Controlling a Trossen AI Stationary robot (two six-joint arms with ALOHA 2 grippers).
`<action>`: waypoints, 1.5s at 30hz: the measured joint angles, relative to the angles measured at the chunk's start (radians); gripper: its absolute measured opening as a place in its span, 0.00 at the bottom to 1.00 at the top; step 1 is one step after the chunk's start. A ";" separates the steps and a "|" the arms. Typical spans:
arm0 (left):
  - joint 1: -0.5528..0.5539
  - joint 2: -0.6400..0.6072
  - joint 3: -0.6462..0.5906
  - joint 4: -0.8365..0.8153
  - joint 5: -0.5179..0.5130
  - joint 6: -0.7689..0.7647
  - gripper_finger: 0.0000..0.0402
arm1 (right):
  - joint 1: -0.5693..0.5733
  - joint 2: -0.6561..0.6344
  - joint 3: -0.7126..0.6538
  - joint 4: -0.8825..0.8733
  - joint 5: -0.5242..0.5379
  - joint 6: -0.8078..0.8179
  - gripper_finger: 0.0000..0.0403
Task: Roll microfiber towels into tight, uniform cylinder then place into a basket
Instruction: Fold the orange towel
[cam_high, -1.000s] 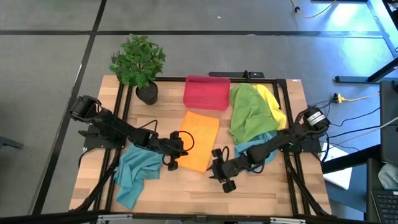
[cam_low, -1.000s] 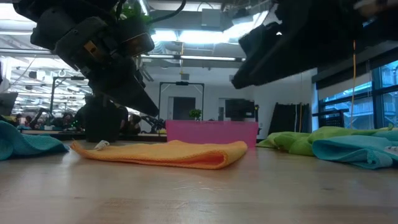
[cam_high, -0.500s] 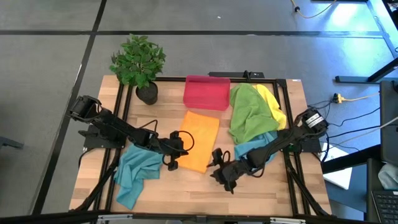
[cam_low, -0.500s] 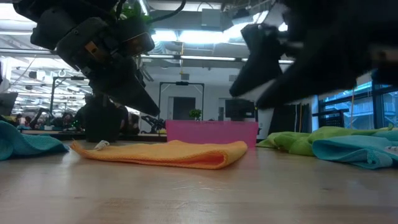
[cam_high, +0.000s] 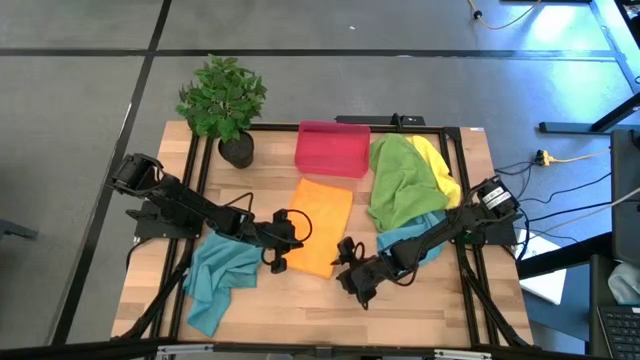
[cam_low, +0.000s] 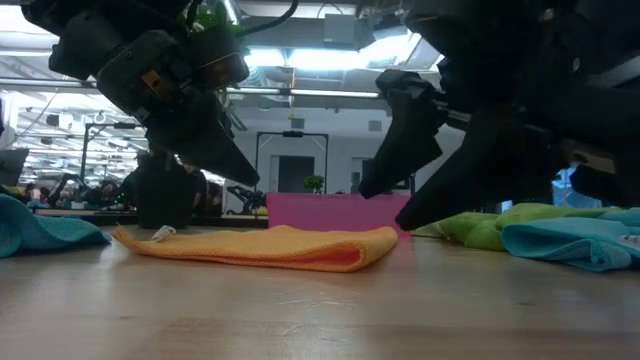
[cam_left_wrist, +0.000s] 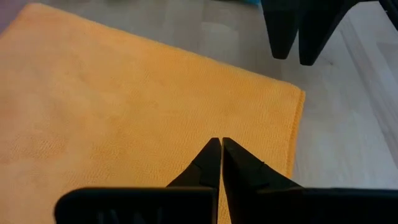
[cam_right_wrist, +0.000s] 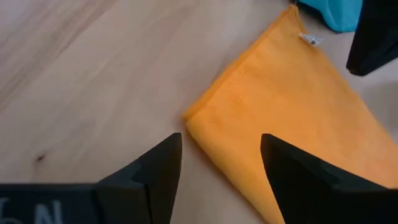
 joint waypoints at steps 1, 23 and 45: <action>0.000 0.000 0.000 0.000 0.000 0.000 0.02 | -0.002 0.009 0.001 0.006 0.000 -0.002 0.55; 0.000 0.000 0.000 0.002 0.001 0.000 0.00 | -0.003 0.141 0.114 -0.083 0.048 -0.065 0.41; -0.010 0.000 0.000 0.015 0.033 0.006 0.06 | -0.032 -0.039 0.055 -0.050 0.096 0.231 0.01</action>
